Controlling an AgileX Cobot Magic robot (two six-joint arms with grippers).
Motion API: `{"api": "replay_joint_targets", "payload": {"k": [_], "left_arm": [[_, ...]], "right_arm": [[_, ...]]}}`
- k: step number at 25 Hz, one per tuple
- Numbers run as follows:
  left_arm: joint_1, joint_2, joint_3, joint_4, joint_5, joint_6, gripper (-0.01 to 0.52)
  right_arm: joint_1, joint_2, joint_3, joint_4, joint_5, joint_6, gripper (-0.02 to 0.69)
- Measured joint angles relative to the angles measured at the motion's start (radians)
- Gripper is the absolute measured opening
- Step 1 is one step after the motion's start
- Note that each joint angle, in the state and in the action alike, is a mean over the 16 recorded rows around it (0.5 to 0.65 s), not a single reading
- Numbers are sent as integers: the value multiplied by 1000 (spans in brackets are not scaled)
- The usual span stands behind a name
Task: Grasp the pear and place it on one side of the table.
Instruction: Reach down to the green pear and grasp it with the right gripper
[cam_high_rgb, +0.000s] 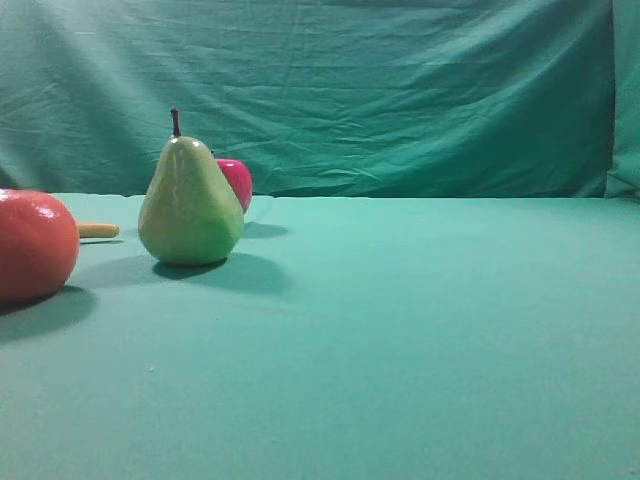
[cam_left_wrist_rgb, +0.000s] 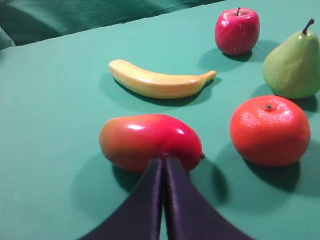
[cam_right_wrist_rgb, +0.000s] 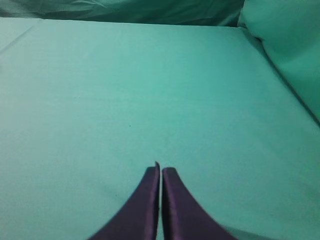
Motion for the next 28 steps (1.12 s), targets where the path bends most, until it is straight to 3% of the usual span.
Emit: {"api": "replay_joint_targets", "payload": {"k": [16,28], "left_arm": [[0,0,0,0,0,0,0],[0,0,0,0,0,0,0]], "right_arm": [[0,0,1,7,-14,2,0],[14,39,-40,154,-216,2,0]]}}
